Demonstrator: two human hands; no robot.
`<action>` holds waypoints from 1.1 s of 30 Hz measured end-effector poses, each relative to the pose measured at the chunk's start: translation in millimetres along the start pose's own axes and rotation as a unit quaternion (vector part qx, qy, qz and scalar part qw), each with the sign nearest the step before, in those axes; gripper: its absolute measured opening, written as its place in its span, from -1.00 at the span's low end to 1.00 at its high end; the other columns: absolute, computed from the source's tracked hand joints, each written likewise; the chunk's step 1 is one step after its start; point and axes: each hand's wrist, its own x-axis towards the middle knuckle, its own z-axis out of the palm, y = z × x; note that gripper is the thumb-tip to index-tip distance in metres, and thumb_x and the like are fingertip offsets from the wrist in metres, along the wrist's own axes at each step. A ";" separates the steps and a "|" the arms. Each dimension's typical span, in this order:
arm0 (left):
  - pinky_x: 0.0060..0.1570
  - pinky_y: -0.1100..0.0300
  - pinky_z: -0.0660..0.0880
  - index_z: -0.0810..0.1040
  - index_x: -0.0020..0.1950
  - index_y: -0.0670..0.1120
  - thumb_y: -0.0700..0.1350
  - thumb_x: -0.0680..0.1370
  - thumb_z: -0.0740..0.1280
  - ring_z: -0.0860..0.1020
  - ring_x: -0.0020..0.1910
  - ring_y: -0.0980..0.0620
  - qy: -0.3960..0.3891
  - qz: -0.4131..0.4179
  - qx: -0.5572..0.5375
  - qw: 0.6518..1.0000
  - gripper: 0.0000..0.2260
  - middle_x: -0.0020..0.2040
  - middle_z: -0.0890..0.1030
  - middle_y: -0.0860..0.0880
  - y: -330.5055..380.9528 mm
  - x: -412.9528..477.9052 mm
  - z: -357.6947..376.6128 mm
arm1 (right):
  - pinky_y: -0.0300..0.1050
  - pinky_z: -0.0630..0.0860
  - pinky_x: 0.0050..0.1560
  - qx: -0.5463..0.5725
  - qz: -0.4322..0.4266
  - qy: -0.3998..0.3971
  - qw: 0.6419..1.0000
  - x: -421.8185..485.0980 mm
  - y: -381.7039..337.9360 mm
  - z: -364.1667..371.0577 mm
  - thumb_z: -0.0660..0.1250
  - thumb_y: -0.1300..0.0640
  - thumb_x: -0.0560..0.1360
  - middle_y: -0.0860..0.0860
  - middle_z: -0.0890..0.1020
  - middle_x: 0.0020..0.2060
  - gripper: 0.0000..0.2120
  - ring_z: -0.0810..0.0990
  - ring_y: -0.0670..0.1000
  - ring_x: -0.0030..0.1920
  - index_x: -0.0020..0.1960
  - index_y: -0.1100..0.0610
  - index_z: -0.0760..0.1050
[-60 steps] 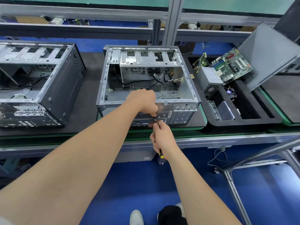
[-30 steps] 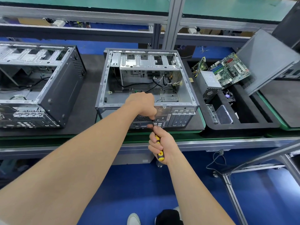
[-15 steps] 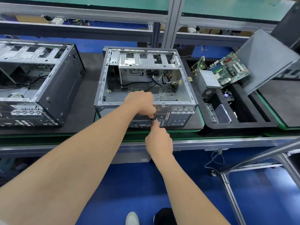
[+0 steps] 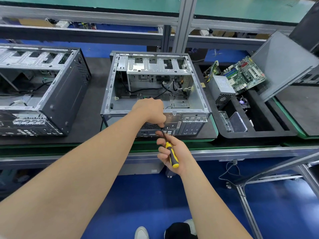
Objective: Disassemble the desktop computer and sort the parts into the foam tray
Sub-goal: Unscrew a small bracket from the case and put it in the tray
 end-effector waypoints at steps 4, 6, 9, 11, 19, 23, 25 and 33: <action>-0.35 0.13 0.38 0.58 -0.24 -0.02 0.11 0.32 0.53 0.57 -0.29 -0.03 0.002 -0.003 -0.005 1.000 -0.75 -0.30 0.62 0.00 0.3 -0.4 -0.6 | -0.29 0.23 -0.70 0.163 0.033 -0.095 0.981 -1.1 6.1 -3.4 0.19 0.12 0.69 0.05 0.56 -0.30 -0.74 0.32 -0.13 -0.67 0.18 0.26 0.56; -0.34 0.14 0.39 0.57 -0.25 -0.02 0.10 0.32 0.53 0.57 -0.29 -0.04 0.001 -0.004 -0.007 1.000 -0.75 -0.30 0.62 -0.01 0.4 -0.7 -0.8 | -0.28 0.20 -0.72 0.161 0.016 -0.089 0.983 1.3 7.6 -3.7 0.17 0.13 0.69 0.04 0.53 -0.33 -0.72 0.30 -0.13 -0.69 0.16 0.27 0.59; -0.31 0.12 0.43 0.56 -0.24 -0.03 0.09 0.33 0.52 0.58 -0.27 -0.06 0.004 -0.002 -0.004 1.000 -0.75 -0.28 0.62 -0.02 0.8 -0.9 -0.9 | -0.25 0.19 -0.73 0.085 -0.021 -0.033 0.996 5.8 10.6 -2.6 0.12 0.10 0.76 0.04 0.49 -0.38 -0.69 0.24 -0.12 -0.68 0.17 0.23 0.59; -0.28 0.10 0.45 0.55 -0.24 -0.03 0.10 0.34 0.52 0.58 -0.25 -0.08 0.004 0.000 -0.002 1.000 -0.74 -0.27 0.62 -0.02 0.7 -0.7 -0.2 | -0.25 0.20 -0.69 -0.031 -0.070 0.028 0.997 6.3 11.3 -0.1 0.10 0.11 0.78 0.08 0.49 -0.40 -0.70 0.21 -0.09 -0.67 0.20 0.24 0.55; -0.28 0.09 0.49 0.58 -0.19 -0.07 0.13 0.37 0.52 0.61 -0.25 -0.09 0.000 0.006 0.000 1.000 -0.70 -0.27 0.65 -0.02 0.3 -1.0 -0.3 | -0.04 0.33 -0.34 -0.752 -0.197 0.309 0.547 9.6 25.1 22.4 0.15 0.23 0.66 0.10 0.55 -0.17 -0.68 0.56 0.19 -0.17 0.40 0.08 0.30; -0.30 0.09 0.47 0.58 -0.20 -0.06 0.12 0.37 0.52 0.60 -0.26 -0.08 0.000 0.006 -0.002 1.000 -0.72 -0.27 0.64 -0.02 -0.2 -2.0 -0.9 | 0.01 0.41 -0.24 -0.737 -0.230 0.339 0.538 15.8 31.2 20.2 0.14 0.20 0.68 0.12 0.57 -0.15 -0.68 0.54 0.19 -0.18 0.42 0.09 0.31; -0.29 0.08 0.48 0.58 -0.22 -0.05 0.10 0.37 0.51 0.60 -0.25 -0.08 -0.001 0.004 -0.008 1.000 -0.75 -0.28 0.64 -0.02 -0.3 -2.1 -1.0 | 0.04 0.51 -0.30 -0.669 -0.244 0.303 0.633 13.4 22.8 16.6 0.10 0.10 0.73 0.10 0.63 -0.23 -0.82 0.57 0.16 -0.28 0.25 0.07 0.41; -0.35 0.11 0.38 0.55 -0.23 -0.04 0.08 0.38 0.51 0.57 -0.27 -0.06 0.006 -0.001 -0.008 1.000 -0.76 -0.28 0.63 -0.01 0.8 -3.0 -0.6 | -0.17 0.31 -0.55 -0.083 -0.077 0.075 0.991 7.0 6.1 4.2 0.15 0.07 0.75 0.10 0.57 -0.33 -0.74 0.32 -0.03 -0.57 0.23 0.22 0.52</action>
